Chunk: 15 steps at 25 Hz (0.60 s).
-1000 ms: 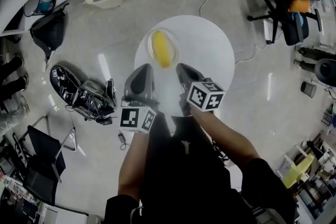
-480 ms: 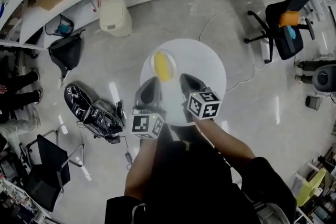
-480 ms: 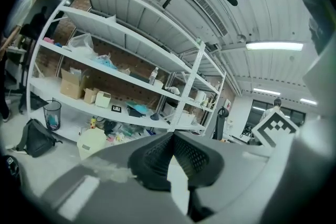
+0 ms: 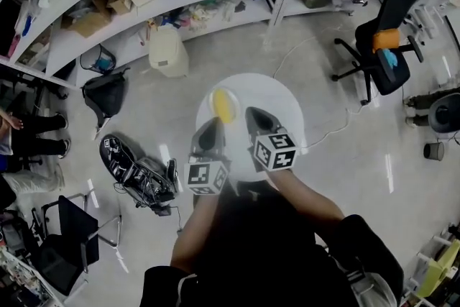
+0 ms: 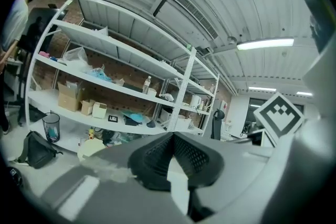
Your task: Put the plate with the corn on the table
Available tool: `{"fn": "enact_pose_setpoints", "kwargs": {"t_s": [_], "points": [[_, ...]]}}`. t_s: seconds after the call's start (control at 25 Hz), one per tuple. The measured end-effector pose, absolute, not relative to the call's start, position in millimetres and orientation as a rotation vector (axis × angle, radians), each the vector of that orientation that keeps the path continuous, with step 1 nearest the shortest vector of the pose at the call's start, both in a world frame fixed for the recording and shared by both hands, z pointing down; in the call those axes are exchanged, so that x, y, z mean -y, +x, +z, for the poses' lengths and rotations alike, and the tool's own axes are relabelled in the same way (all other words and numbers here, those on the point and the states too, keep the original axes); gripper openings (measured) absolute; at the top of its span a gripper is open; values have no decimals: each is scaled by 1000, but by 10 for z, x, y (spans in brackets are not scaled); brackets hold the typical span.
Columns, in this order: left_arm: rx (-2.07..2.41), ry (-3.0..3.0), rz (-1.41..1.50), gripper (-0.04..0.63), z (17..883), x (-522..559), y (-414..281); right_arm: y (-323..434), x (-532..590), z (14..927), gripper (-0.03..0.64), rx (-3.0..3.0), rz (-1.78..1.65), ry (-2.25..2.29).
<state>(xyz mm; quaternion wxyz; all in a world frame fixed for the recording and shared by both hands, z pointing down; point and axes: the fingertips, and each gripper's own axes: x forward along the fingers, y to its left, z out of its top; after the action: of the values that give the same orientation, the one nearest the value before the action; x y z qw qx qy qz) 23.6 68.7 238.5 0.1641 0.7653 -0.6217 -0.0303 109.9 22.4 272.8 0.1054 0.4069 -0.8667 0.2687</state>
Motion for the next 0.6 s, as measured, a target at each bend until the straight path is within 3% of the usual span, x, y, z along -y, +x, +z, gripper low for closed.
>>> {"fn": "enact_pose_setpoints", "kwargs": {"t_s": [0.6], "points": [[1805,2226,-140,6,2079,-889,321,1241,-548,2252,9,2698,566,1220]]}}
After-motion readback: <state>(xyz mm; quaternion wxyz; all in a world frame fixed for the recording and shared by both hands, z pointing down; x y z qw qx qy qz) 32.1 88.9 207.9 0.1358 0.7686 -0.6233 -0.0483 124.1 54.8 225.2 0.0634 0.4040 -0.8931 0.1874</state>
